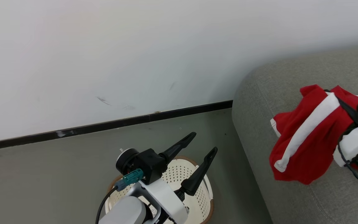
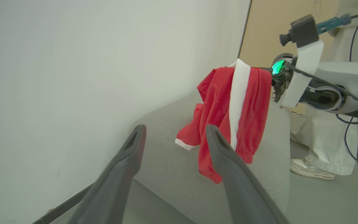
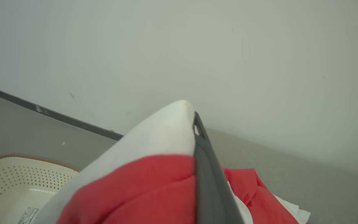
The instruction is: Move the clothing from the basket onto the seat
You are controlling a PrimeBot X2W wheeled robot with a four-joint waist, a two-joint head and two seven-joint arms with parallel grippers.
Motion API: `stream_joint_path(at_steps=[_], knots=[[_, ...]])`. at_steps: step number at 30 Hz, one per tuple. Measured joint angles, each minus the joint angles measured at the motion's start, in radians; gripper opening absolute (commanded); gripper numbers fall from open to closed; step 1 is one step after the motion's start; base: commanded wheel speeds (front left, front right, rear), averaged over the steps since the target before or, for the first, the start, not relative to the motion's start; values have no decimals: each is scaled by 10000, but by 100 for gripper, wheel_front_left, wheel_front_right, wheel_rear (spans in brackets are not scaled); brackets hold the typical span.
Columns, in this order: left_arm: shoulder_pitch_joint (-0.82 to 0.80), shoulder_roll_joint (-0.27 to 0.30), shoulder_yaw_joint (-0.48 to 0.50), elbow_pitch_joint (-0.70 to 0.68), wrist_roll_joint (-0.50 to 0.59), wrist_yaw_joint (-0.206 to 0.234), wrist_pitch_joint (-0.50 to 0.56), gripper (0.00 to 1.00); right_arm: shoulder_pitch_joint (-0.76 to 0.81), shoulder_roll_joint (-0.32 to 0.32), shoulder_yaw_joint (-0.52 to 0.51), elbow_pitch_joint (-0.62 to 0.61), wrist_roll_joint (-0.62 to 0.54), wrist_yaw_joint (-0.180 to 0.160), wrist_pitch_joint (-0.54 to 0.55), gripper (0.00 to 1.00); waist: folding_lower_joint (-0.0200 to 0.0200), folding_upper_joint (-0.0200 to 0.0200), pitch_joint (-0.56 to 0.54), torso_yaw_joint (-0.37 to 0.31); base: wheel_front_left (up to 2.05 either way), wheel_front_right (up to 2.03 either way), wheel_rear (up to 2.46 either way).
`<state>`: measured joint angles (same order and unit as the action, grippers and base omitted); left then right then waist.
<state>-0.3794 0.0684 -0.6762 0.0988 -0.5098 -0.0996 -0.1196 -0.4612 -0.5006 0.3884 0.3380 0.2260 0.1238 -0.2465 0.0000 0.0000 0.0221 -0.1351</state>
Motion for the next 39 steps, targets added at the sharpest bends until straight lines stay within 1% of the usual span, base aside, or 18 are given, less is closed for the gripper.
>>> stream_joint_path(at_steps=[4,7,13,20,24,29,31,35,39], knots=[[4,-15,-198,40,4,-63,-96,100,583,-104,-1174,-128,-40,0,0,0,0,0,-40,-302,0,0,0],[6,-35,-349,81,2,-90,-144,100,1030,-113,-1820,-378,-249,0,-2,0,0,0,-73,-533,0,0,0],[9,-61,-675,113,-12,-102,-228,100,1831,-31,-2761,-1018,-566,0,-4,0,0,0,-137,-1008,0,0,0],[12,-88,-1020,130,-96,-176,-314,100,2731,205,-3557,-1766,-936,0,-4,0,0,0,-197,-1566,0,0,0],[13,-96,-1104,128,-96,-176,-328,100,2973,313,-3572,-2173,-968,0,2,0,0,0,-207,-1862,0,0,0],[13,-102,-1101,107,-92,-174,-403,100,2935,437,-2924,-2673,-911,0,19,0,0,0,-145,-2144,0,0,0],[13,-102,-1081,102,-88,-155,-401,100,2771,383,-2612,-2763,-901,0,94,0,0,0,-73,-2209,0,0,0],[14,-52,-920,44,17,21,-399,100,1733,67,-2128,-2826,-790,0,278,0,0,0,119,-2283,0,0,0],[13,56,-780,-102,119,171,-368,100,180,-280,-2092,-2842,-349,0,648,0,0,0,357,-2299,0,0,0]])
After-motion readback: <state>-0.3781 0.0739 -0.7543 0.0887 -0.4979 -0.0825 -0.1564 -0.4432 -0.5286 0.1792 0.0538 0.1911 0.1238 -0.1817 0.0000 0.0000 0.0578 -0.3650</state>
